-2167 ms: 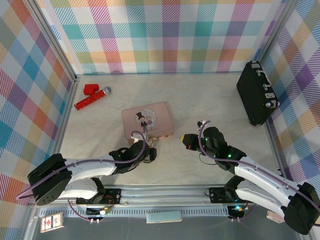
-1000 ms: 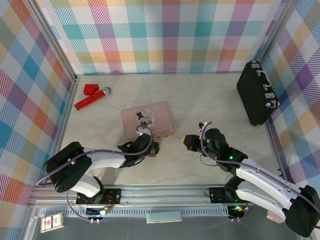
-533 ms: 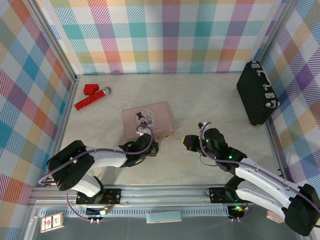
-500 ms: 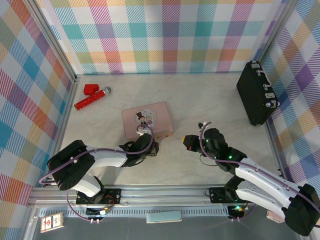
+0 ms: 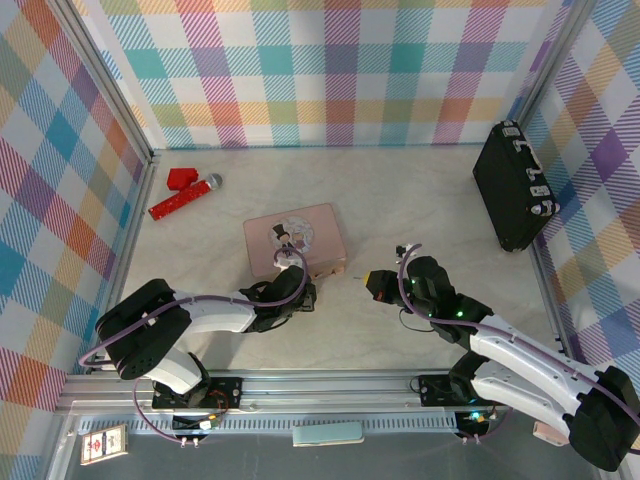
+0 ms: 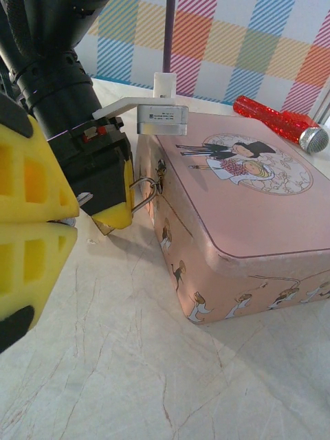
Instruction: Unlock a padlock with a key
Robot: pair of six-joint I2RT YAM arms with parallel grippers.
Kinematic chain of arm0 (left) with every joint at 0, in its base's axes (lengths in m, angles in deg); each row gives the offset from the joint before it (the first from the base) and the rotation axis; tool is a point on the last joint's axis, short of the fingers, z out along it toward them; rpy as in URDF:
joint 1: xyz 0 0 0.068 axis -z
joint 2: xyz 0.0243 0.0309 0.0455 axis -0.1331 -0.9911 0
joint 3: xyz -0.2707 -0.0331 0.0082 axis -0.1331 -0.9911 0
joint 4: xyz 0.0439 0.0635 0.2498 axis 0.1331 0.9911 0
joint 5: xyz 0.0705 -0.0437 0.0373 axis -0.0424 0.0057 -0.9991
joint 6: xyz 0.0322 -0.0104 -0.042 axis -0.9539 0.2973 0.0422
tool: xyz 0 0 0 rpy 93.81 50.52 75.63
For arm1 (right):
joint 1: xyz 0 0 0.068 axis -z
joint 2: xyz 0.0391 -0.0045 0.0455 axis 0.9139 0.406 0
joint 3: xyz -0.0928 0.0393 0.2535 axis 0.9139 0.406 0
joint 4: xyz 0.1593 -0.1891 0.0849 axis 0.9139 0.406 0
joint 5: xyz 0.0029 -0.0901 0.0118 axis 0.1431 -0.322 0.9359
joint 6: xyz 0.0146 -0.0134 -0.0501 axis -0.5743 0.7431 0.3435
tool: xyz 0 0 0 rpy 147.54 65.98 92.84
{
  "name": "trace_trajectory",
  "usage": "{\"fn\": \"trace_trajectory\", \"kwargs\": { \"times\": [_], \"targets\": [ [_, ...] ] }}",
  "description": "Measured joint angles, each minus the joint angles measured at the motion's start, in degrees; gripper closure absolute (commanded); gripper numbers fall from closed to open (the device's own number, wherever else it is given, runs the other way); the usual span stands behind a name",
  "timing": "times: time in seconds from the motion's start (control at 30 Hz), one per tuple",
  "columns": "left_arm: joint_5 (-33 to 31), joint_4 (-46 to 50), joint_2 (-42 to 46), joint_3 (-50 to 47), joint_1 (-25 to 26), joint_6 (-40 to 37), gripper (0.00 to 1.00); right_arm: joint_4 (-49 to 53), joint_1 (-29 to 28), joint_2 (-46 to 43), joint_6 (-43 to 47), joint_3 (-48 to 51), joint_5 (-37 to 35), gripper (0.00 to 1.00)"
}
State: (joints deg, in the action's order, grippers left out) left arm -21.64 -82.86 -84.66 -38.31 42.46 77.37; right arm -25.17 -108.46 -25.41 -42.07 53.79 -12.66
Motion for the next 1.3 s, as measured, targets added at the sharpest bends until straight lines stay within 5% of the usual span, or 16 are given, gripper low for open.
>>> {"fn": "trace_trajectory", "kwargs": {
  "times": [0.77, 1.3],
  "targets": [
    [1.4, 11.9, 3.6, 3.7, 0.0, 5.0, 0.88, -3.9, 0.0, 7.6, -5.9, 2.4, 2.6, 1.00],
    [5.4, 17.1, 4.4, 6.1, -2.0, 9.7, 0.87, -18.1, -9.1, 22.2, -11.5, 5.5, 1.0, 1.00]
  ]
}}
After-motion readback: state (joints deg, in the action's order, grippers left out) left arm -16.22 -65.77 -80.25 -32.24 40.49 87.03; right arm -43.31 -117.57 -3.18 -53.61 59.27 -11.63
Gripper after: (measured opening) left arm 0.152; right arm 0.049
